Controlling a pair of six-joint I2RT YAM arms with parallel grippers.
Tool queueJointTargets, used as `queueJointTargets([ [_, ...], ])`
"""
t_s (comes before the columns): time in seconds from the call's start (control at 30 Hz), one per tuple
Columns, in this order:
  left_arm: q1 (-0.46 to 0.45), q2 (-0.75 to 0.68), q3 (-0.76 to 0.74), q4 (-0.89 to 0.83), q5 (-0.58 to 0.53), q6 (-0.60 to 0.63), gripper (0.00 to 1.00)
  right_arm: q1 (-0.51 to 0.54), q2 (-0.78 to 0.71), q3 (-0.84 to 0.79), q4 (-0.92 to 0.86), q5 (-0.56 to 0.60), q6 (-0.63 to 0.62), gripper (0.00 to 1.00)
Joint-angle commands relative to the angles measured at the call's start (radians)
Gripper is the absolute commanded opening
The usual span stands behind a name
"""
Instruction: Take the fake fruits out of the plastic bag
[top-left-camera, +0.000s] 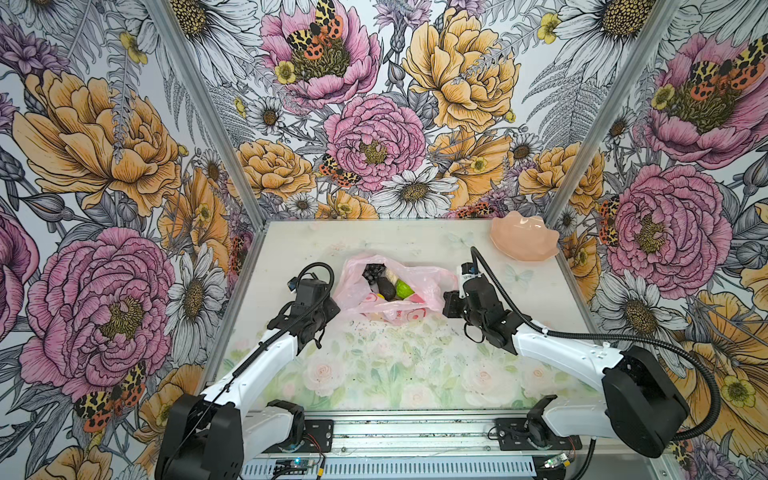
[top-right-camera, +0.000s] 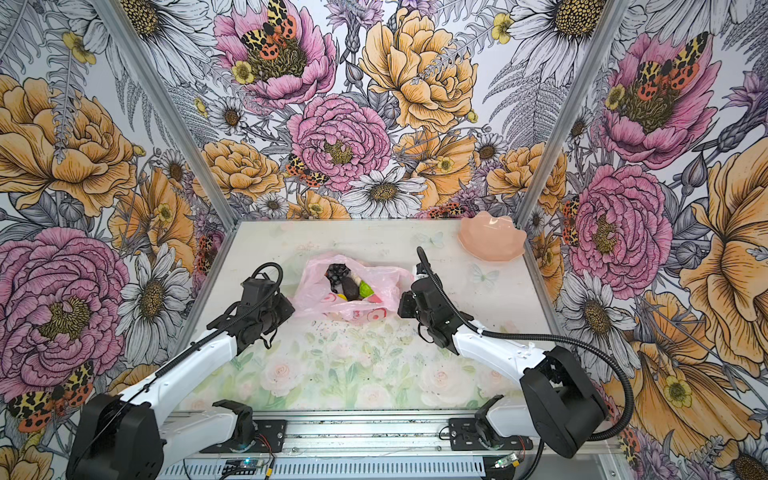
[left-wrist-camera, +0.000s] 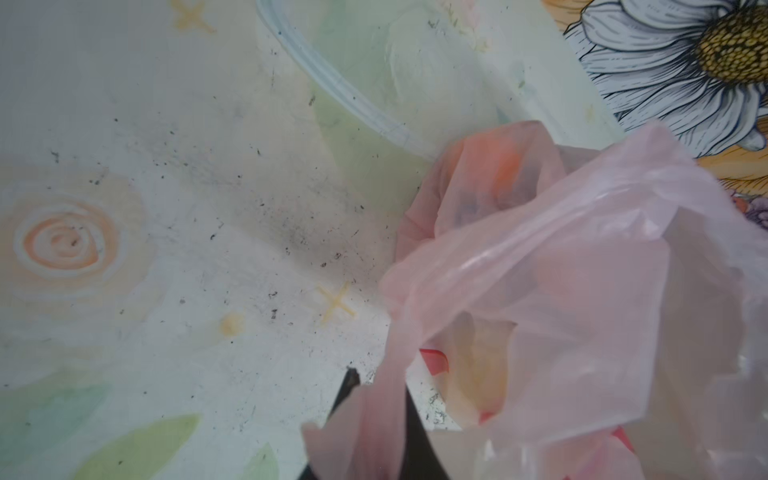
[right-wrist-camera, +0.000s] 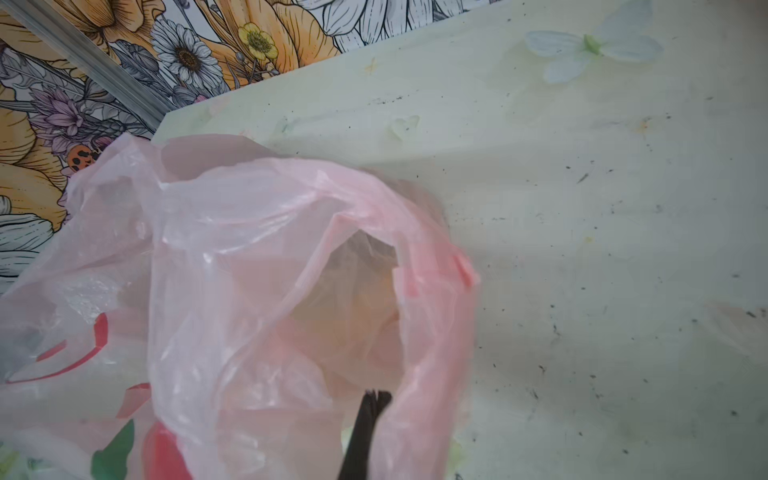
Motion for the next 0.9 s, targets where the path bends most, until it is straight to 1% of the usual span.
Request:
queueJointTargets([
  [0.0,-0.048,-0.086,0.094,-0.15,-0.141,0.037,0.54,0.04,-0.029,0.008,0.046,0.014,-0.042,0.0],
  [0.03,-0.085,-0.109,0.129,-0.221,-0.198,0.041,0.64,0.054,-0.03,0.011,0.043,0.018,-0.052,0.0],
  [0.1,-0.156,-0.149,0.2,-0.355,-0.328,0.035,0.8,0.072,-0.029,0.019,0.036,0.032,-0.064,0.0],
  [0.17,-0.203,-0.191,0.27,-0.474,-0.43,0.027,0.85,0.084,-0.034,0.019,0.034,0.044,-0.07,0.0],
  [0.23,-0.254,-0.218,0.344,-0.553,-0.515,0.024,0.85,0.093,-0.036,0.016,0.033,0.052,-0.079,0.0],
  [0.27,-0.276,-0.216,0.374,-0.567,-0.535,0.027,0.85,0.096,-0.038,0.015,0.034,0.055,-0.082,0.0],
  [0.3,-0.306,-0.197,0.413,-0.573,-0.541,0.034,0.85,0.101,-0.04,0.013,0.033,0.058,-0.085,0.0],
  [0.37,-0.369,-0.117,0.487,-0.576,-0.537,0.03,0.86,0.109,-0.047,0.009,0.03,0.066,-0.093,0.0],
  [0.43,-0.44,-0.001,0.557,-0.571,-0.536,0.009,0.88,0.117,-0.062,-0.006,0.031,0.078,-0.092,0.0],
  [0.47,-0.458,0.054,0.582,-0.569,-0.533,-0.001,0.89,0.119,-0.069,-0.013,0.032,0.081,-0.091,0.0],
  [0.53,-0.456,0.172,0.623,-0.567,-0.495,-0.018,0.91,0.122,-0.086,-0.028,0.037,0.086,-0.088,0.0],
  [0.63,-0.438,0.319,0.672,-0.566,-0.477,-0.006,0.95,0.128,-0.11,-0.038,0.034,0.093,-0.092,0.0],
  [0.77,-0.395,0.449,0.699,-0.518,-0.413,0.022,0.98,0.137,-0.134,-0.043,0.027,0.103,-0.113,0.0],
  [0.87,-0.383,0.532,0.731,-0.51,-0.405,0.032,0.99,0.143,-0.141,-0.05,0.031,0.103,-0.117,0.0],
])
